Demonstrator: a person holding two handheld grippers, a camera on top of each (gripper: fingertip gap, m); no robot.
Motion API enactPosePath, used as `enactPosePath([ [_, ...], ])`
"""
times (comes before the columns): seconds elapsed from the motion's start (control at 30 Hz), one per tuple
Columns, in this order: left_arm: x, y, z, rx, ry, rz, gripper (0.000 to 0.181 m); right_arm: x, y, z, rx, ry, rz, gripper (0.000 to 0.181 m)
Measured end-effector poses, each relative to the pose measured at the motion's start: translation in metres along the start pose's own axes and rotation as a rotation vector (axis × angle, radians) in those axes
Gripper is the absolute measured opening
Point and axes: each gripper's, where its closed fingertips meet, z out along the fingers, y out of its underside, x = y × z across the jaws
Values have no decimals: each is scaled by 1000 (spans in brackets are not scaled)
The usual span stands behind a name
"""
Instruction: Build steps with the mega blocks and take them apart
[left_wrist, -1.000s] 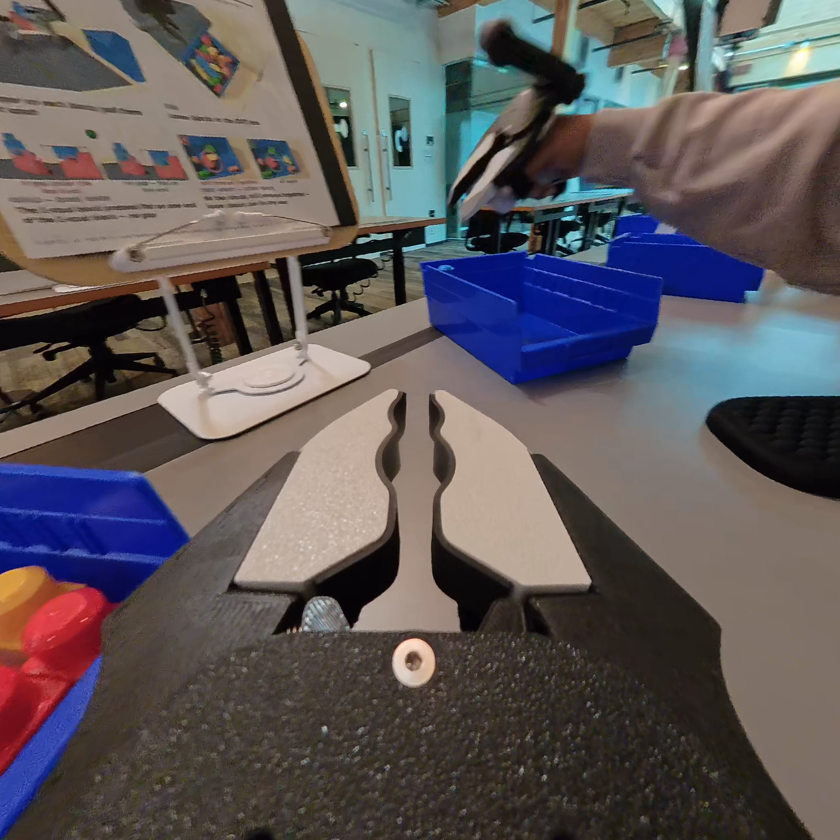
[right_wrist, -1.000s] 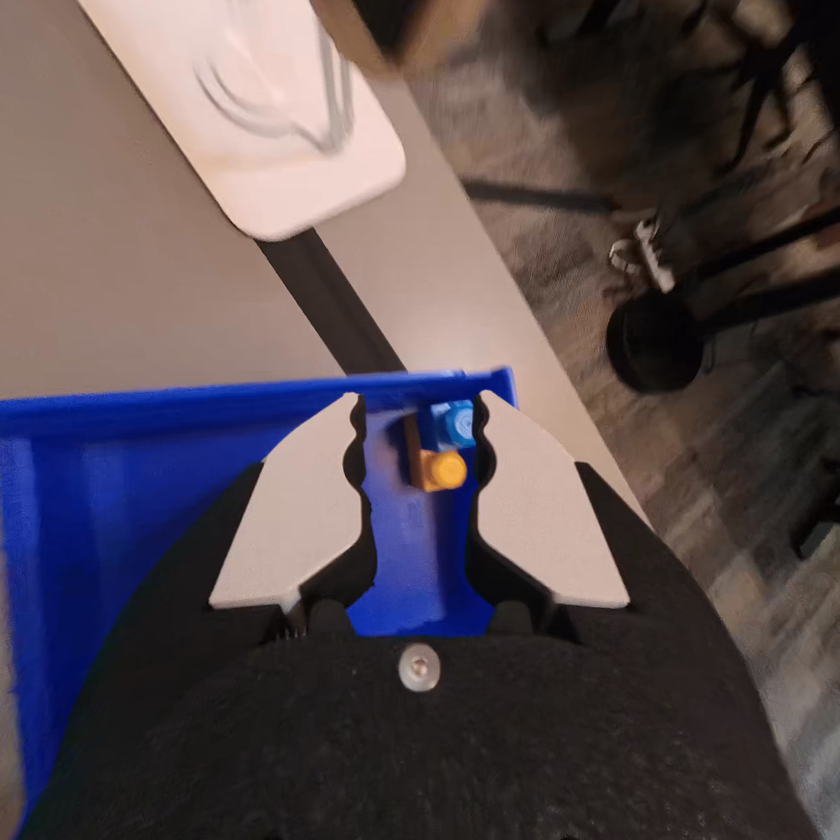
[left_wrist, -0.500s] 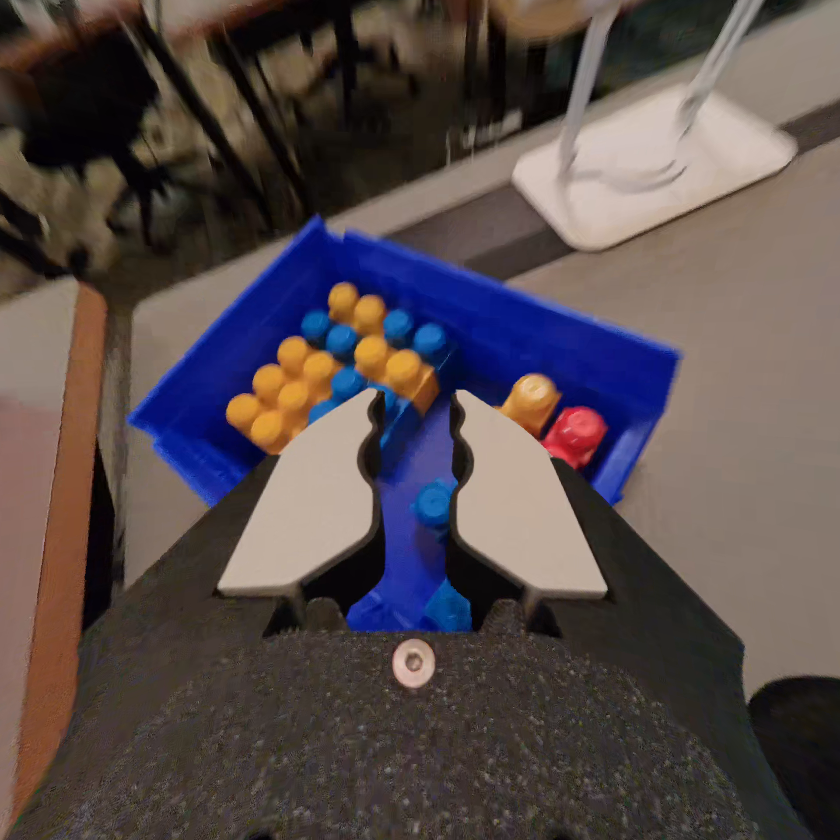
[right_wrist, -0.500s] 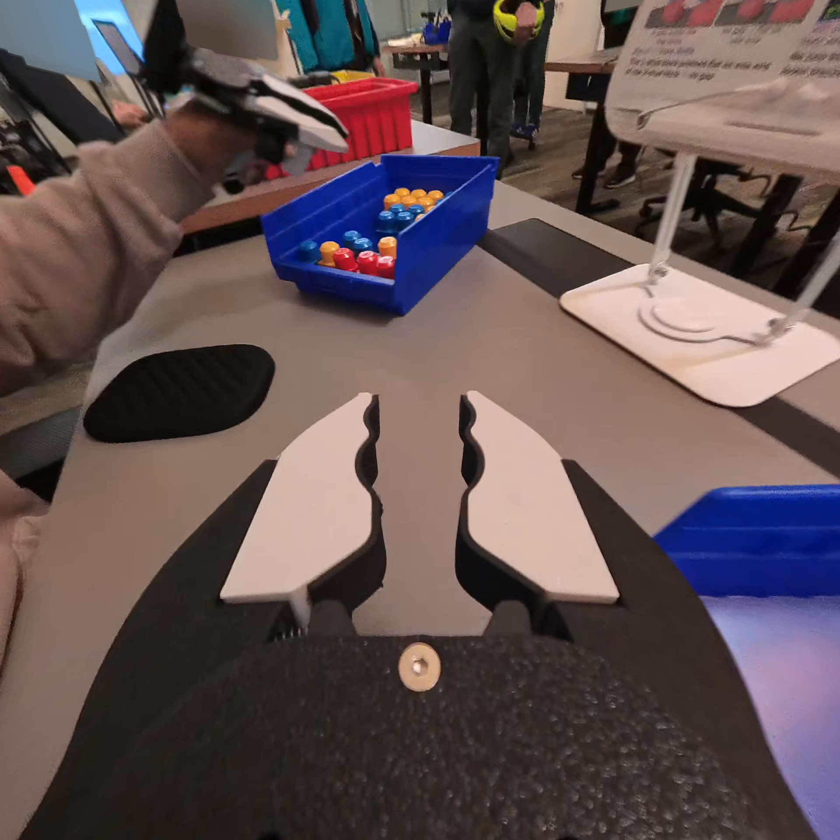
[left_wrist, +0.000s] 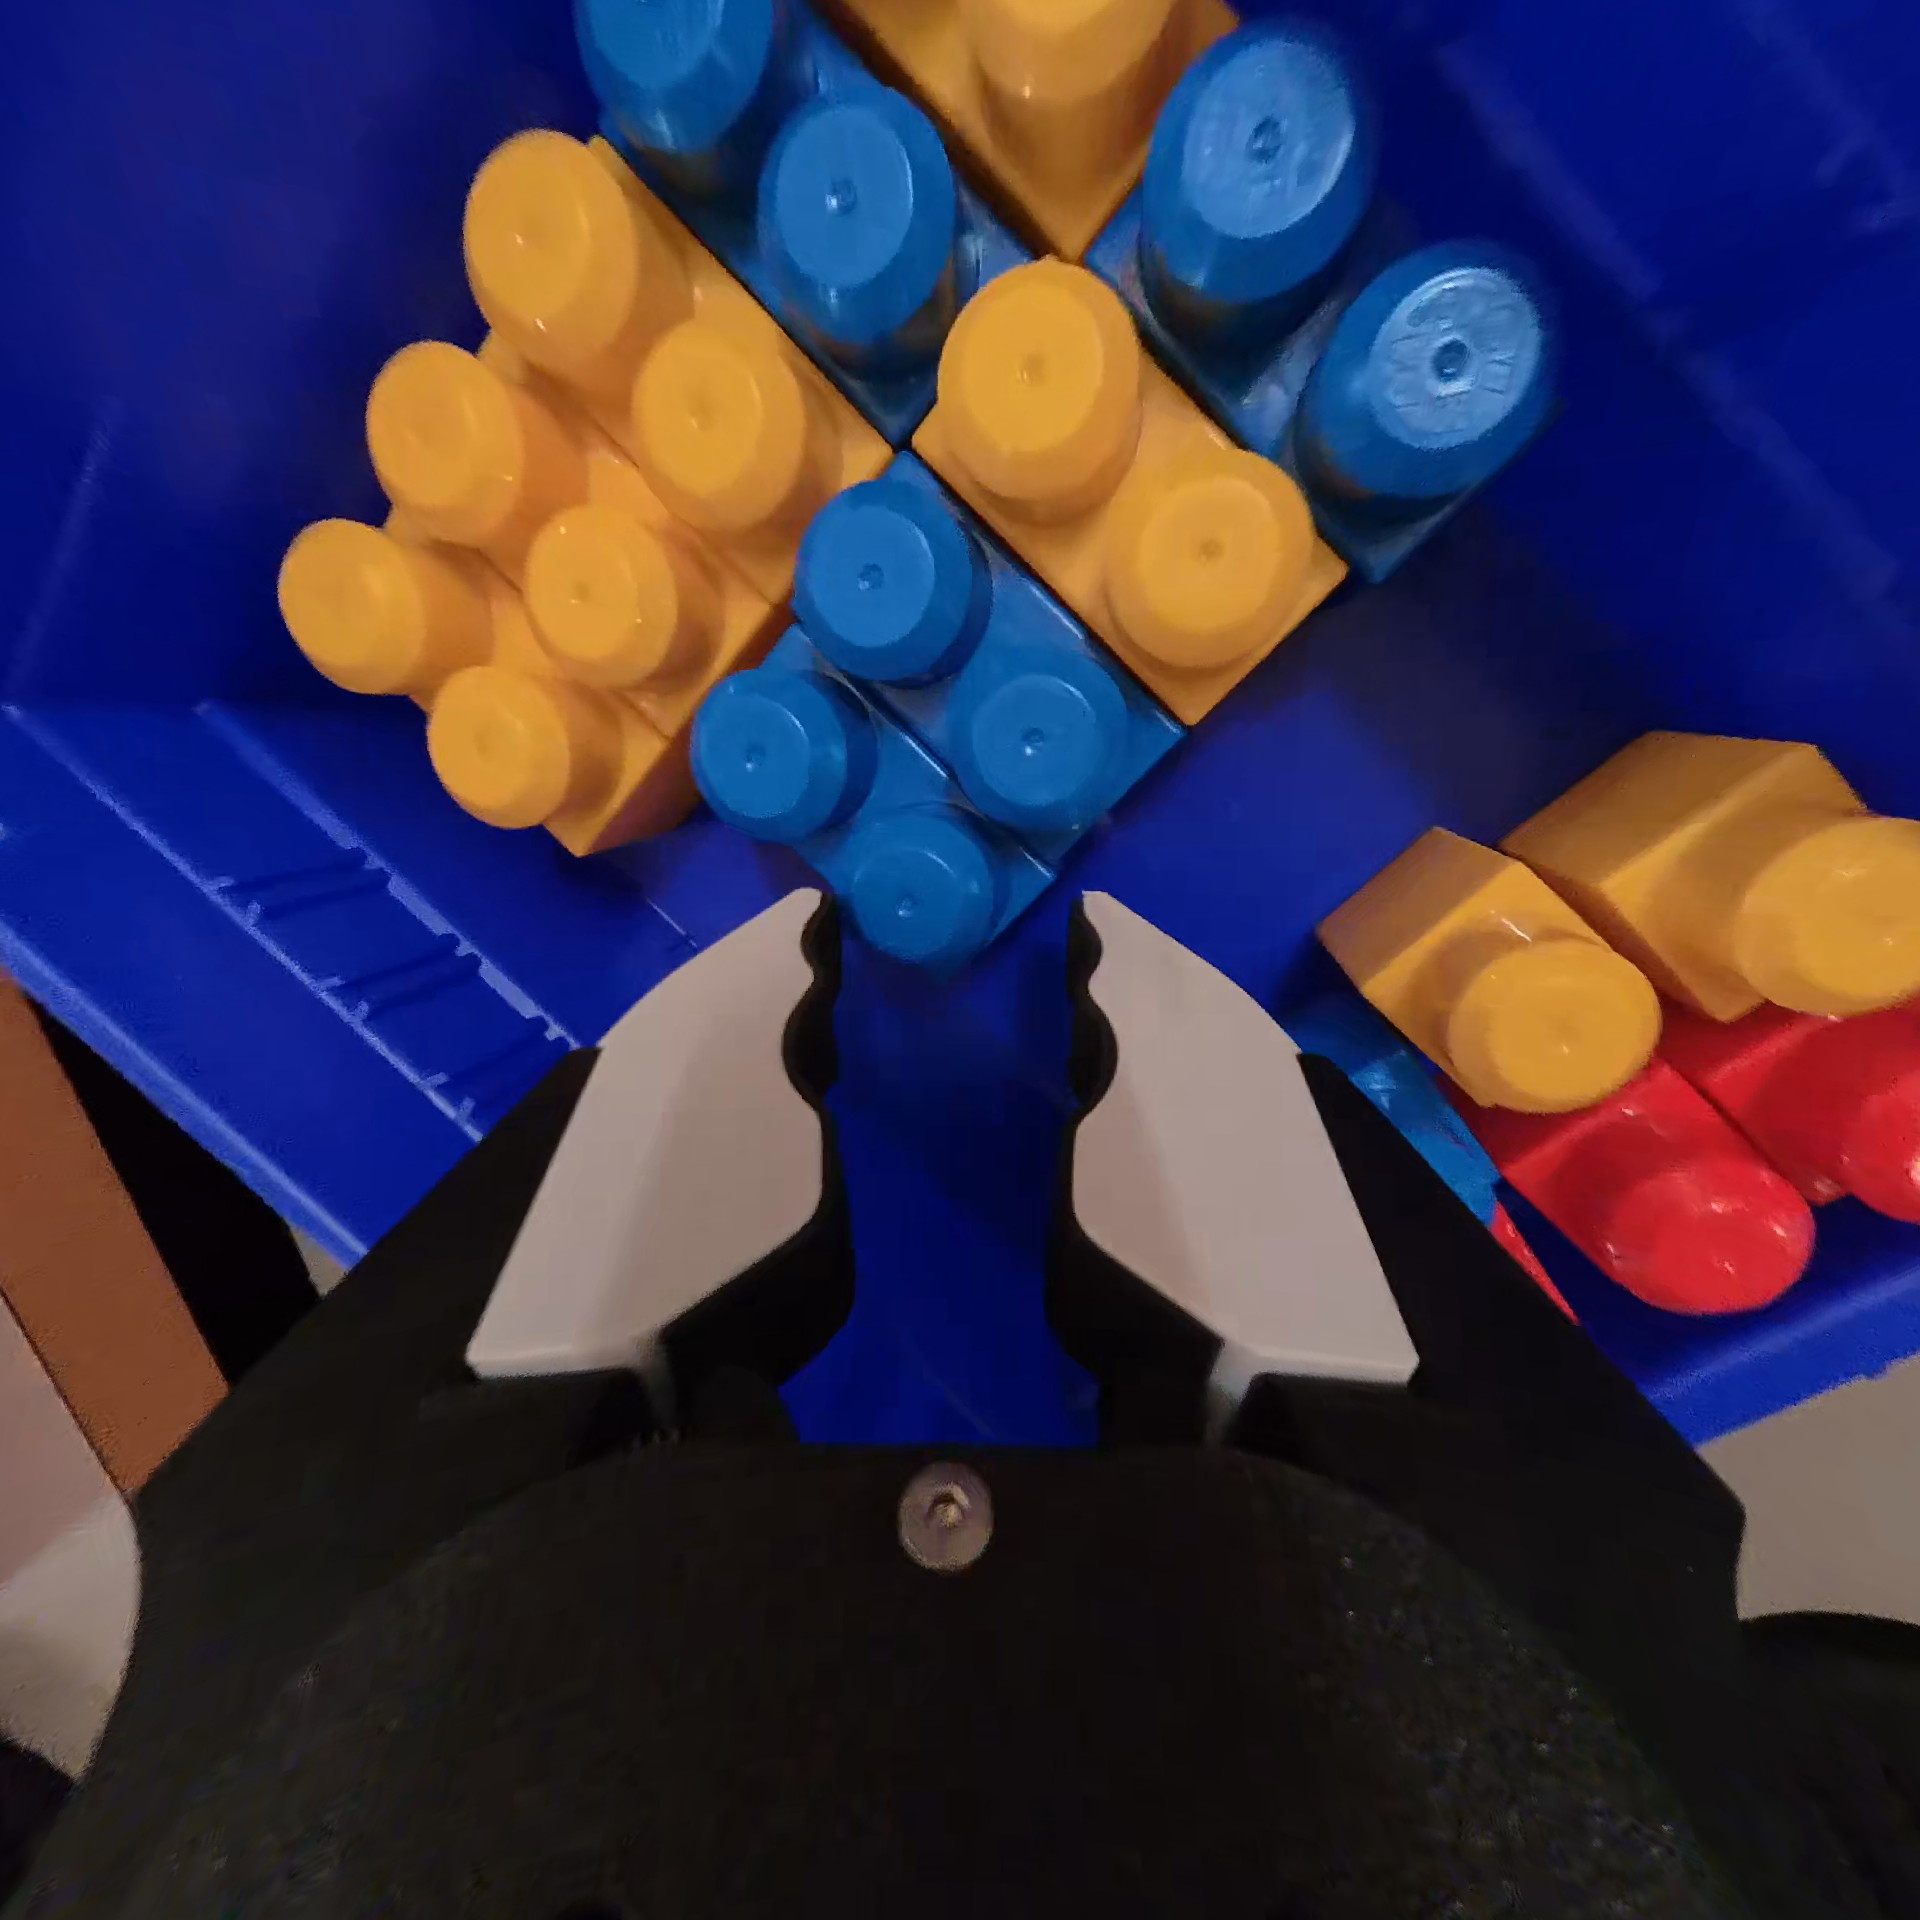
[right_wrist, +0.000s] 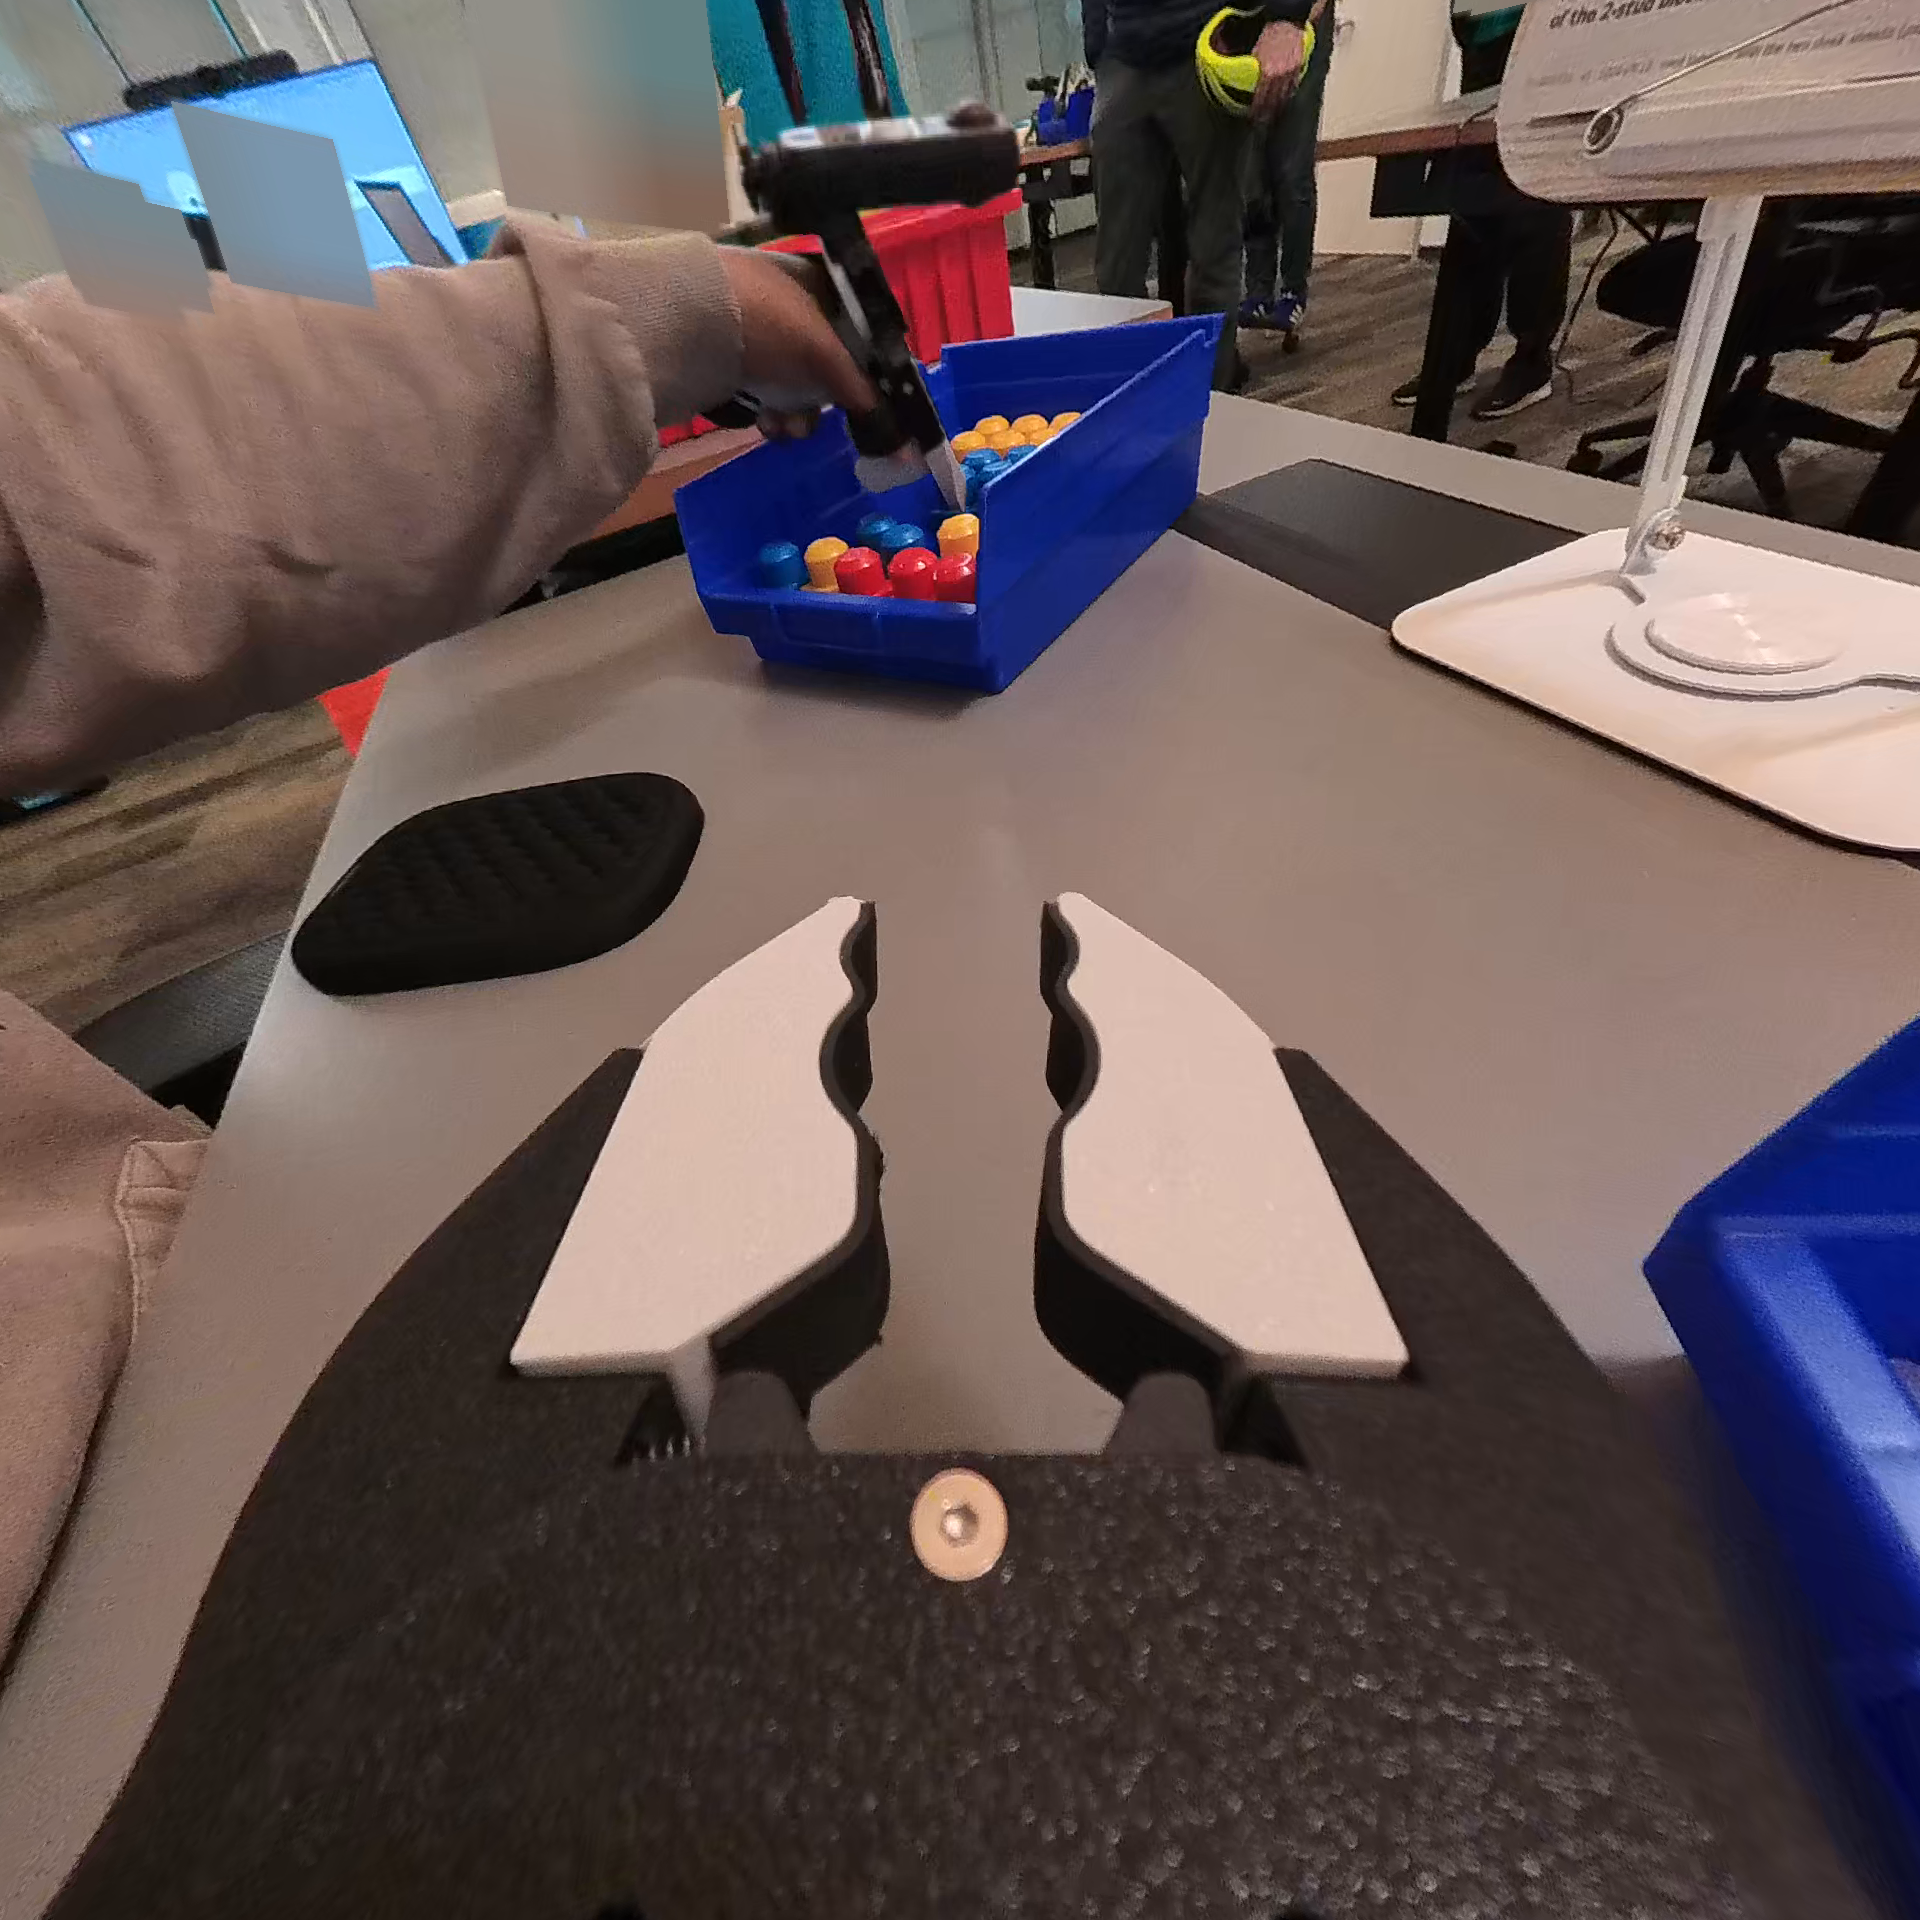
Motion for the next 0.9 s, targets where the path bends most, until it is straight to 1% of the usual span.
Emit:
enactPosePath([
  [0.03,-1,0,3,-12,-10,-7,38,-1,0,0,-2,-2,-3,29],
  [0.17,-5,-2,7,3,-25,-14,37,-2,4,-1,-16,-3,-16,28],
  [0.27,-8,1,-4,23,-36,18,29,-2,6,0,-25,-6,-20,28],
  [0.33,-15,4,-20,62,-79,65,28,-3,7,0,-24,-9,-19,28],
  [0.4,-17,7,-41,118,-81,96,28,-4,7,1,-26,-12,-26,28],
  [0.47,-15,9,-68,199,-65,118,28,-4,8,2,-31,-14,-30,28],
  [0.5,-8,9,-85,256,-45,143,28,-5,9,3,-31,-18,-34,28],
  [0.57,20,10,-123,380,27,228,27,-7,7,3,-21,-24,-55,28],
  [0.6,42,12,-143,444,75,295,27,-9,5,3,-14,-28,-71,28],
  [0.67,97,22,-176,552,182,440,27,-13,1,5,-1,-50,-109,29],
  [0.7,128,31,-188,591,243,527,28,-15,-1,7,-1,-62,-128,32],
  [0.8,222,66,-205,656,431,791,28,-32,-4,15,-67,-159,-188,45],
  [0.9,301,102,-203,670,615,1013,27,-56,-7,23,-156,-284,-288,64],
])
